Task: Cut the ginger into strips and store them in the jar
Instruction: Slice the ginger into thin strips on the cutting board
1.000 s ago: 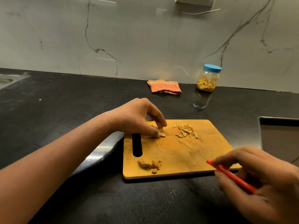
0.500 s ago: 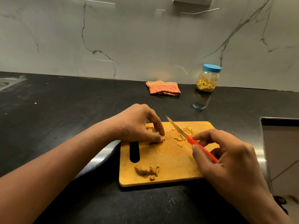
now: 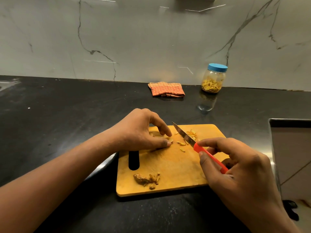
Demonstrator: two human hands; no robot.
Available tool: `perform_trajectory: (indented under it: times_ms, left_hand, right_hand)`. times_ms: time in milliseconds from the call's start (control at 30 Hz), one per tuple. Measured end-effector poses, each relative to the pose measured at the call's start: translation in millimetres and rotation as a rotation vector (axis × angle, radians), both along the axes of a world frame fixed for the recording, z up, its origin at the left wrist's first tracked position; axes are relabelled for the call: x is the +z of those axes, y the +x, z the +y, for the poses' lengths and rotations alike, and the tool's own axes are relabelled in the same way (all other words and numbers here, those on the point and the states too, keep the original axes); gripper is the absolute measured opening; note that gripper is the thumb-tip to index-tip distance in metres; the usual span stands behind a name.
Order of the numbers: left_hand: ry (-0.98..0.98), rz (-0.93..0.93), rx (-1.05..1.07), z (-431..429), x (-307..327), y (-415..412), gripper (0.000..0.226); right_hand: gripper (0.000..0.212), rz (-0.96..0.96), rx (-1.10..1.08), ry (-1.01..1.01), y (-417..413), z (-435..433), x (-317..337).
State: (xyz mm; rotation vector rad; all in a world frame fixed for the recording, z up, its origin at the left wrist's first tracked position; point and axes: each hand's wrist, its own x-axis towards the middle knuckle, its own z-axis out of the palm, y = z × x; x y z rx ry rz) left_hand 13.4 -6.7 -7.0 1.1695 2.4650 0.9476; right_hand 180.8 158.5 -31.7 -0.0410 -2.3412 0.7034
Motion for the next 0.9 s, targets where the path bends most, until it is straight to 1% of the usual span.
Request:
perform_trajectory:
  times_ms: [233, 400, 500, 733, 900]
  left_hand:
    - [0.056, -0.013, 0.019, 4.2, -6.5, -0.3, 0.011]
    - [0.087, -0.054, 0.016, 2.4, -6.1, -3.8, 0.016]
    - [0.1, -0.074, 0.008, 1.0, -5.5, -4.5, 0.014]
    - [0.075, -0.039, -0.01, 1.5, -5.7, -3.3, 0.009]
    - [0.068, 0.071, -0.043, 1.9, -3.9, -0.1, 0.004]
  right_hand:
    - [0.019, -0.015, -0.032, 0.06, 1.8, 0.5, -0.3]
    - [0.018, -0.008, -0.034, 0.072, 2.2, 0.6, -0.2]
    - [0.018, -0.01, -0.026, 0.073, 2.6, 0.6, 0.3]
    - [0.014, -0.003, -0.043, 0.086, 3.4, -0.8, -1.3]
    - [0.01, 0.047, -0.07, 0.136, 4.7, -8.8, -2.1]
